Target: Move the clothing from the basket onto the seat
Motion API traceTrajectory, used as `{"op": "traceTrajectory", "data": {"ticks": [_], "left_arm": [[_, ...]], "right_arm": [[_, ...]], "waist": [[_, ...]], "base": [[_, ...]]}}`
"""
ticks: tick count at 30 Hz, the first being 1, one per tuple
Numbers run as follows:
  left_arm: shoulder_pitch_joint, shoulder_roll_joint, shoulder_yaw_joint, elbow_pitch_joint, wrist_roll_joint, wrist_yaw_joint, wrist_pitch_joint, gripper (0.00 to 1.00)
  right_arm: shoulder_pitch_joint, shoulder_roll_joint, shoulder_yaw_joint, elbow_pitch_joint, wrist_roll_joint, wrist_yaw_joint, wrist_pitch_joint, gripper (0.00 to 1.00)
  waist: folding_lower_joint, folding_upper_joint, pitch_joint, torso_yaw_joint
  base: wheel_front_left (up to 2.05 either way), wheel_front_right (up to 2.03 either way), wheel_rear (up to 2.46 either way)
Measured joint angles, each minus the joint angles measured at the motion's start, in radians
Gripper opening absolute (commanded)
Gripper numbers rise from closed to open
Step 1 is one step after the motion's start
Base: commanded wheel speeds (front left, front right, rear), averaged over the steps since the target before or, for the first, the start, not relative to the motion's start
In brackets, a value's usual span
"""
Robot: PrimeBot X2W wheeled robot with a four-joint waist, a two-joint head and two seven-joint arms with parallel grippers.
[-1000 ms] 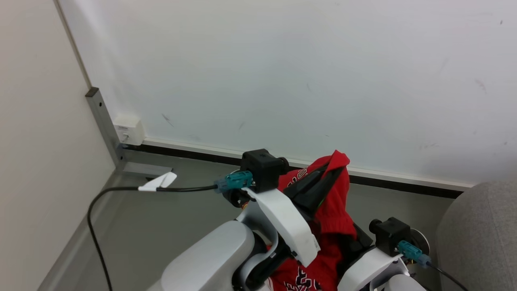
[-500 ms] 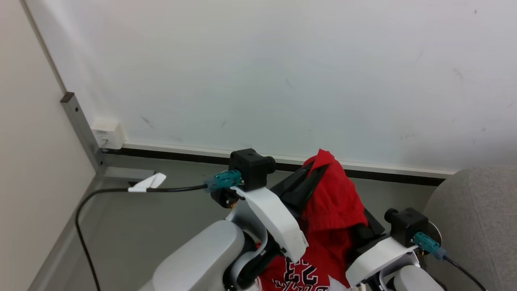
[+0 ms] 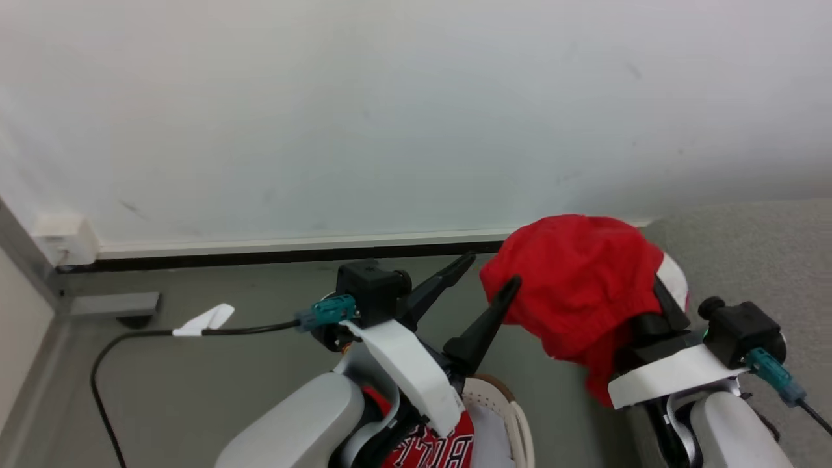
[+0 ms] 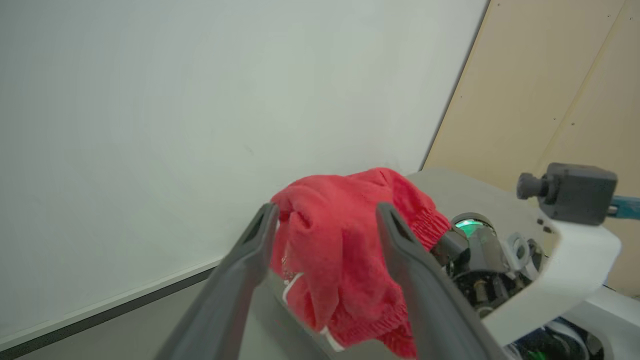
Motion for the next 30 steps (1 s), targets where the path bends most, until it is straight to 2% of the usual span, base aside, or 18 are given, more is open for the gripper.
{"op": "traceTrajectory", "data": {"ticks": [7, 11, 20, 25, 30], "left_arm": [[0.024, 0.052, -0.019, -0.025, 0.031, -0.013, -0.030, 1.00], [0.028, 0.062, -0.023, -0.038, 0.037, -0.023, -0.050, 1.00], [0.048, 0.084, -0.037, -0.045, 0.074, -0.006, -0.076, 1.00], [0.060, 0.086, -0.043, -0.036, 0.081, 0.002, -0.095, 1.00], [0.066, 0.090, -0.045, -0.028, 0.088, 0.003, -0.107, 1.00]], "right_arm": [[0.022, -0.001, -0.113, -0.092, -0.071, 0.000, 0.000, 0.00], [0.066, -0.014, -0.167, -0.140, -0.103, 0.000, 0.000, 0.00], [0.181, -0.021, -0.224, -0.245, -0.128, 0.000, 0.007, 0.00], [0.232, -0.014, -0.234, -0.295, -0.127, 0.000, 0.015, 0.00], [0.250, -0.007, -0.234, -0.320, -0.127, 0.000, 0.015, 0.00]], "waist": [[0.0000, 0.0000, 0.025, -0.131], [0.0000, 0.0000, 0.035, -0.208], [0.0000, 0.0000, 0.048, -0.367], [0.0001, 0.0000, 0.064, -0.428], [0.0000, 0.0000, 0.090, -0.450]], "base": [[0.00, 0.00, 0.00], [0.00, 0.00, 0.00], [0.00, 0.00, 0.00], [0.00, 0.00, 0.00], [0.00, 0.00, 0.00]]}}
